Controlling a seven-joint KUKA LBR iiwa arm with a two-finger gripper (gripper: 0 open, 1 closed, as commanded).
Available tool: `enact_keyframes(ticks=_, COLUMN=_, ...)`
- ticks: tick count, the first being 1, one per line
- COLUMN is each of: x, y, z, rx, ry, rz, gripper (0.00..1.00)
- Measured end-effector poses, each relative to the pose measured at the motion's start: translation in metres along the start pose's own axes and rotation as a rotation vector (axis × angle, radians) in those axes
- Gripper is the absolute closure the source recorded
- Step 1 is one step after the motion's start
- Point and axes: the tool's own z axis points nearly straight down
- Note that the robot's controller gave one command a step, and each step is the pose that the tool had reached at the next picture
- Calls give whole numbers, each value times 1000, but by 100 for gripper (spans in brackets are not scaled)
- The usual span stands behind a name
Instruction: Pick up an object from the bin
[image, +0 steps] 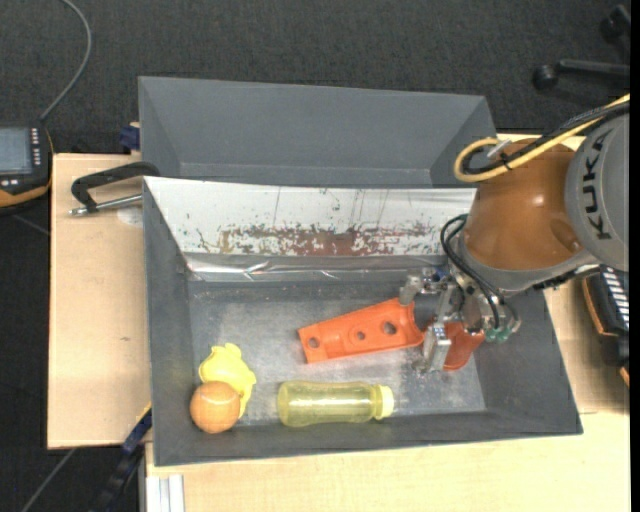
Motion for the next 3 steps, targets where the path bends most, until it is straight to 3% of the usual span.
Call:
enact_keyframes(ticks=1, x=-2, y=0, z=-5, rx=1, ry=-8, rz=-1, gripper=0)
enact_keyframes(ticks=2, x=9, y=-12, z=42, rx=0, ry=-8, rz=-92, gripper=0)
enact_keyframes(ticks=3, x=16, y=-16, z=46, rx=-1, ry=4, rz=-187, gripper=0)
